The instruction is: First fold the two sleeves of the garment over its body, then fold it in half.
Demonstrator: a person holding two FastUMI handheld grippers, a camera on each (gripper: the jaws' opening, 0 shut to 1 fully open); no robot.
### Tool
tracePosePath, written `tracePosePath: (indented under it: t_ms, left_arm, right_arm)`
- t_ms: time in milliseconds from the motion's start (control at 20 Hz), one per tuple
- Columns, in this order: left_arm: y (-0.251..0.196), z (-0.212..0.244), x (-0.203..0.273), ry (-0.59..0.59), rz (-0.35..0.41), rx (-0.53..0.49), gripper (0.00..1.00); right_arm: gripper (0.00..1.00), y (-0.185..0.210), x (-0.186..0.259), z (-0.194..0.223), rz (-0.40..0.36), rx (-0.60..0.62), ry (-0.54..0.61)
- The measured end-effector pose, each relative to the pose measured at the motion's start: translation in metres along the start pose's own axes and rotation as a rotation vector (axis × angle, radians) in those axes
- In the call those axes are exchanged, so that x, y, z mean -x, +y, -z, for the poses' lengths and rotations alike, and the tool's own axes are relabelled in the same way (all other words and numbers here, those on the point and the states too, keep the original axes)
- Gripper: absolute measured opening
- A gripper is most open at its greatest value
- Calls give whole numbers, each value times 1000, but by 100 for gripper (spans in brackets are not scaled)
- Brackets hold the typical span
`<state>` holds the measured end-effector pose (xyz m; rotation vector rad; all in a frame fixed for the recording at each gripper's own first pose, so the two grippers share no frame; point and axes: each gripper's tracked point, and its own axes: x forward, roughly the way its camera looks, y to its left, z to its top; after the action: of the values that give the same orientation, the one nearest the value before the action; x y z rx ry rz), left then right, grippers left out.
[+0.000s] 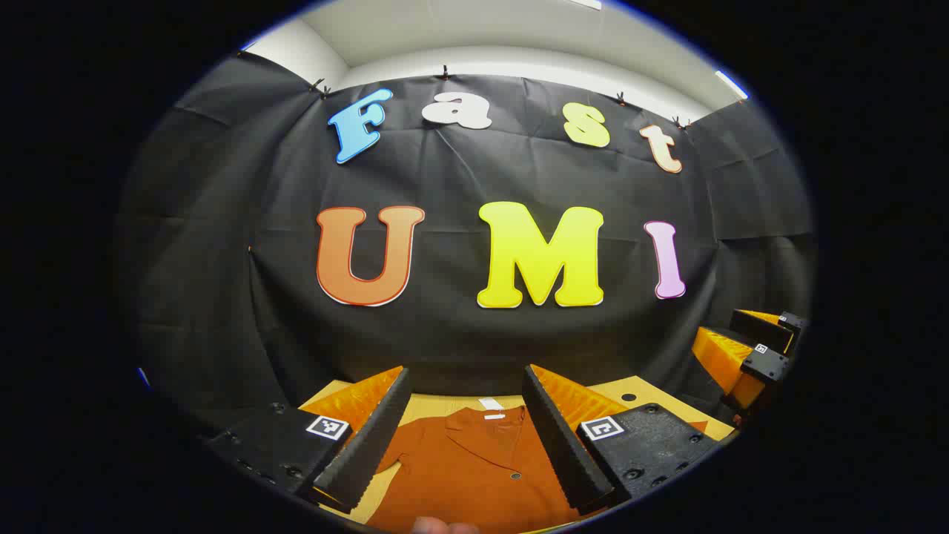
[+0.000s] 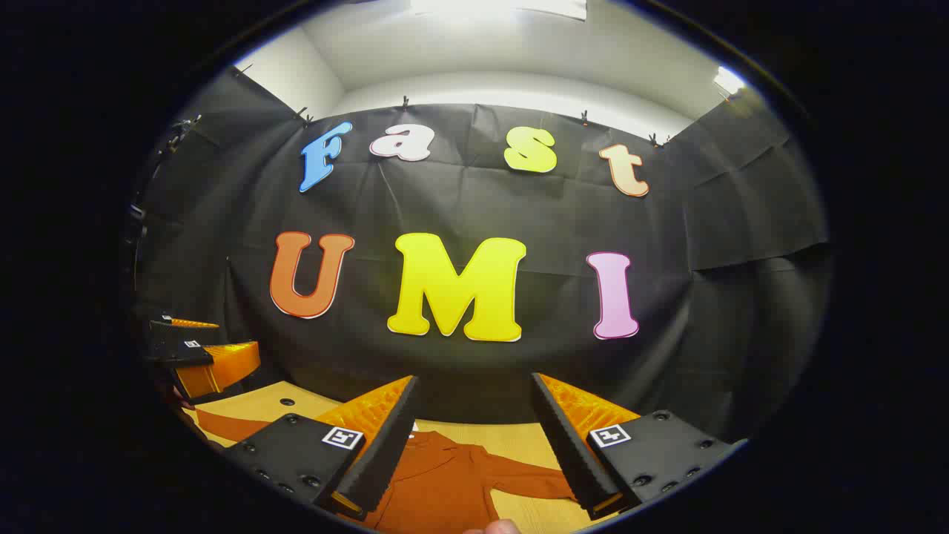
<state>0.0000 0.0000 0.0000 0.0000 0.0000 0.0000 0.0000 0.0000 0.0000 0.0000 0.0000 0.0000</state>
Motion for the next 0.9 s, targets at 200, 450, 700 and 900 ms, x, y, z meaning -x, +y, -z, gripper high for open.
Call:
tracePosePath:
  t_ms: [200, 450, 700, 900]
  left_arm:
    - [0, 1, 1, 0, -5, 0, 97]
    - [0, -1, 1, -7, -12, -5, 97]
    - [0, -1, 1, -5, -16, -2, 97]
    - [0, 1, 1, -1, -20, 2, 97]
  right_arm:
    - [94, -3, 0, 2, 7, -9, 8]
    - [94, -1, 0, 0, -1, -5, 0]
    - [95, 1, 1, 3, -9, -11, 2]
    - [95, -1, 1, 4, -9, -9, 5]
